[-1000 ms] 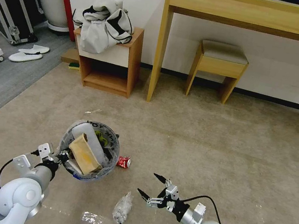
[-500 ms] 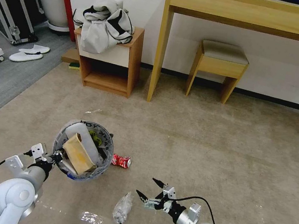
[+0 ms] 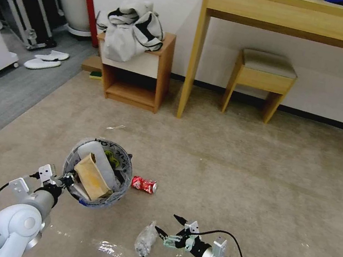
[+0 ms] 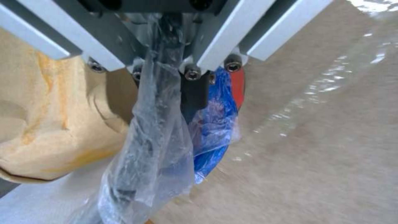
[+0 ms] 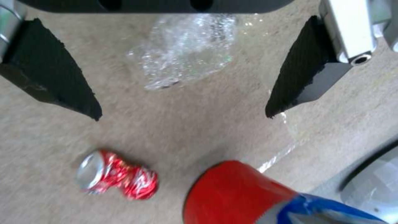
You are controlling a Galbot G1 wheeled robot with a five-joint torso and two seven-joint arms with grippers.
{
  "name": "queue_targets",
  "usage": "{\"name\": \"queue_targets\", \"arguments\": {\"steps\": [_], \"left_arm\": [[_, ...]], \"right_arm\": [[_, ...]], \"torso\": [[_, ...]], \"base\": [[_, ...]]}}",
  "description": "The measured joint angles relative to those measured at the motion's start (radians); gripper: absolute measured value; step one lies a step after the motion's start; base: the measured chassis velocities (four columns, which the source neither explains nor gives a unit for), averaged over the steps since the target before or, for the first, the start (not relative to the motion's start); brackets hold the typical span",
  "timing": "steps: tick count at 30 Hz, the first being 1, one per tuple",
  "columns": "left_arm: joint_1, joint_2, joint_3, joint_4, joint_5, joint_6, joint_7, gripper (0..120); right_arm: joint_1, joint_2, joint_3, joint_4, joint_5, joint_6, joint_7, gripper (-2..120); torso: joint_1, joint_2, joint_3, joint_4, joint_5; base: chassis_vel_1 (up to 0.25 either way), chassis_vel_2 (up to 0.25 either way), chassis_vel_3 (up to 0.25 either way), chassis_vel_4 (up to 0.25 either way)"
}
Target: Pick up the trash bin and place the garbage on the floor into it.
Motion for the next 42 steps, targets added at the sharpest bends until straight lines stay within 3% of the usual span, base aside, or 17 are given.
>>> {"name": "queue_targets", "arguments": {"steps": [5, 12, 21, 42], "left_arm": [[-0.001, 0.002, -0.005, 0.004, 0.014, -0.015, 0.0, 0], [-0.006, 0.009, -0.025, 0.01, 0.013, -0.015, 0.001, 0], [-0.011, 0.006, -0.033, 0.017, 0.011, -0.015, 0.01, 0], [-0.02, -0.005, -0.018, 0.03, 0.014, -0.023, 0.012, 0]], "right_arm": [[0.008, -0.006, -0.043, 0.013, 0.028, -0.061, 0.066, 100], [0.044, -0.009, -0.111, 0.023, 0.101, -0.148, 0.204, 100], [0.046, -0.007, -0.117, 0.021, 0.21, -0.203, 0.344, 100], [0.042, 0.098, -0.119, -0.056, 0.284, -0.26, 0.423, 100]], "torso": [[0.0, 0.0, 0.0, 0.0006, 0.0001], [0.0, 0.0, 0.0, -0.0004, 0.0], [0.0, 0.0, 0.0, -0.0001, 0.0], [0.0, 0.0, 0.0, 0.0, -0.0001]], "base": [[0.069, 0.056, 0.074, 0.063], [0.004, 0.017, 0.011, 0.004], [0.0, 0.0, 0.0, 0.0], [0.0, 0.0, 0.0, 0.0]]}}
